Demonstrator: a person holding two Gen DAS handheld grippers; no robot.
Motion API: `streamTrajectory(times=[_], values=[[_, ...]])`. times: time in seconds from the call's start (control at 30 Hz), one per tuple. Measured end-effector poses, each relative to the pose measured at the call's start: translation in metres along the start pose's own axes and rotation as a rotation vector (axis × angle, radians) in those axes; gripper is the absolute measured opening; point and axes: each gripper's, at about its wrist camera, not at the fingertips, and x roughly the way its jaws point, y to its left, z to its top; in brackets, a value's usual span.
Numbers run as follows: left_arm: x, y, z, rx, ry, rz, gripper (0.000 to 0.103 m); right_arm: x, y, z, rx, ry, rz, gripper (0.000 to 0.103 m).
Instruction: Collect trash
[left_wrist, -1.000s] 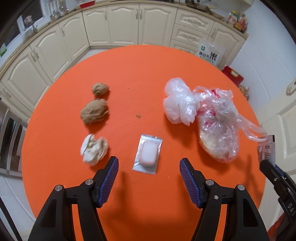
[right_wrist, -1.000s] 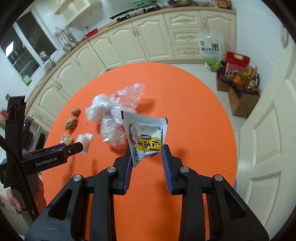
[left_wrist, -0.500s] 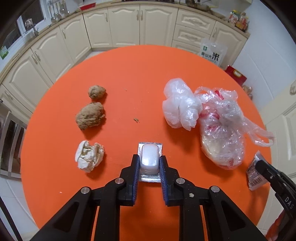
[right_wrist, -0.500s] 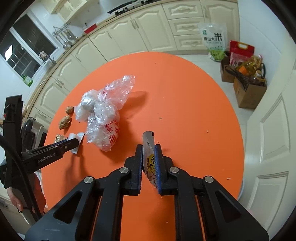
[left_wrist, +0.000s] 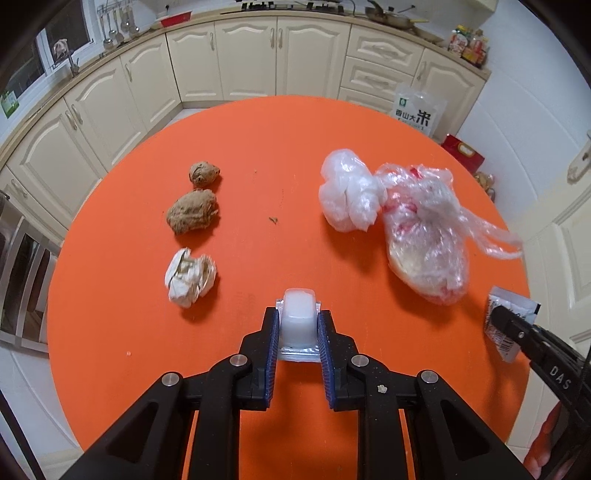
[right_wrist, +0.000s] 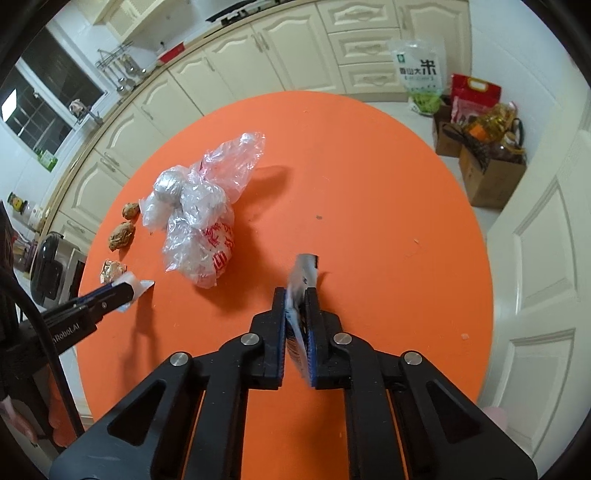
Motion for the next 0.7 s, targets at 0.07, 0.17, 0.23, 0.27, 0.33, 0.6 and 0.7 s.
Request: streamTrajectory(times=[0.07,0.17,0.23,0.27,0.33,0.6,0.7], values=[[-0.007,-0.004,-0.005,0.006,-0.007,-0.004,0.017,-0.008,-0.003,-0.005,0.010,-0.009,-0.001,0.008],[-0.019,-0.015,-0.014,0.031,-0.022,-0.028,0.016,-0.025,-0.007,-0.013,0.025,-0.032,0.003,0.008],[-0.026,-0.024,-0.020,0.052,-0.035,-0.033,0.016,-0.039,-0.012,-0.019,0.039,-0.057,-0.008,0.008],[-0.029,-0.028,-0.024,0.064,-0.042,-0.041,0.015,-0.046,-0.015,-0.023,0.048,-0.073,-0.015,0.008],[-0.035,-0.038,-0.031,0.086,-0.050,-0.066,0.012,-0.060,-0.021,-0.031,0.062,-0.095,-0.019,0.008],[-0.049,-0.041,-0.048,0.080,-0.033,-0.120,0.018,-0.099,-0.040,-0.058,0.106,-0.147,-0.057,0.008],[-0.041,-0.029,-0.049,0.038,-0.012,-0.077,0.036,-0.103,-0.040,-0.065,0.108,-0.148,-0.055,0.009]])
